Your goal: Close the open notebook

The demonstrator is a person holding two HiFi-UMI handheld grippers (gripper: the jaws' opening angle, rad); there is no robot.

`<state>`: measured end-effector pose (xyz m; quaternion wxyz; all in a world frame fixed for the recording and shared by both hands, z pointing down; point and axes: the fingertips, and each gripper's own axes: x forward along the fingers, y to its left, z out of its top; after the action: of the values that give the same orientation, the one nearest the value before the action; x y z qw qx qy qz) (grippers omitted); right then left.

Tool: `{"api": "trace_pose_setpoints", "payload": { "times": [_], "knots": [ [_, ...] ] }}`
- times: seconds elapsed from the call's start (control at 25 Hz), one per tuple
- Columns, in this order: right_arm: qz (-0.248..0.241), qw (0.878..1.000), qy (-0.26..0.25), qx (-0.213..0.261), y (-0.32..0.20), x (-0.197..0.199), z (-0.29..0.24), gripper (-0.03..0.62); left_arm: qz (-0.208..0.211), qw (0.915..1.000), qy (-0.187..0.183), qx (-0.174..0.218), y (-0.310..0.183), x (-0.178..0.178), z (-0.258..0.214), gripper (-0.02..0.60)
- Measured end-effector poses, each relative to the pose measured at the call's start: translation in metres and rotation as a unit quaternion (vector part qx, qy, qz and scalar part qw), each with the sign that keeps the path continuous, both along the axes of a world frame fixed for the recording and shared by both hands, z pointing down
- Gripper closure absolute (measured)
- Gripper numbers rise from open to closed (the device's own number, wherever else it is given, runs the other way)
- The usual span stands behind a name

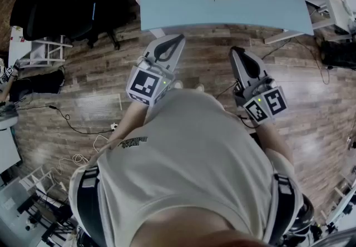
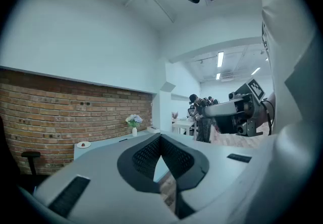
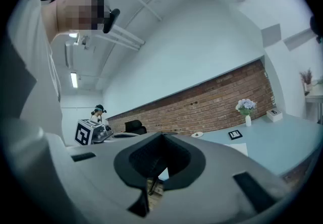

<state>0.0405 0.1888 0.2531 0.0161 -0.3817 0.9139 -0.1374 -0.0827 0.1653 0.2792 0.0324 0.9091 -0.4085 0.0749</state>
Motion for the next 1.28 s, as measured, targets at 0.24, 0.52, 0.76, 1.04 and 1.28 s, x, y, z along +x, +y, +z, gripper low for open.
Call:
{"api": "trace_pose_setpoints", "payload": {
  "times": [0.24, 0.52, 0.76, 1.04, 1.28],
  "knots": [
    [0.0, 1.0, -0.001, -0.002, 0.001, 0.005, 0.002, 0.594, 0.004, 1.0, -0.003, 0.006, 0.0, 0.005, 0.004, 0.571],
    [0.005, 1.0, -0.006, -0.006, 0.004, 0.019, 0.007, 0.592, 0.004, 1.0, -0.002, -0.001, 0.003, 0.016, 0.01, 0.571],
    [0.012, 1.0, -0.013, -0.009, 0.007, 0.04, 0.011, 0.592, 0.004, 1.0, -0.002, 0.001, 0.007, 0.033, 0.013, 0.571],
    [0.015, 1.0, -0.022, -0.012, 0.011, 0.06, 0.016, 0.592, 0.0, 1.0, -0.007, -0.001, 0.014, 0.051, 0.015, 0.571],
    [0.017, 1.0, -0.024, -0.01, 0.011, 0.067, 0.011, 0.592, -0.001, 0.9999, -0.012, -0.002, 0.014, 0.059, 0.011, 0.571]
  ]
}}
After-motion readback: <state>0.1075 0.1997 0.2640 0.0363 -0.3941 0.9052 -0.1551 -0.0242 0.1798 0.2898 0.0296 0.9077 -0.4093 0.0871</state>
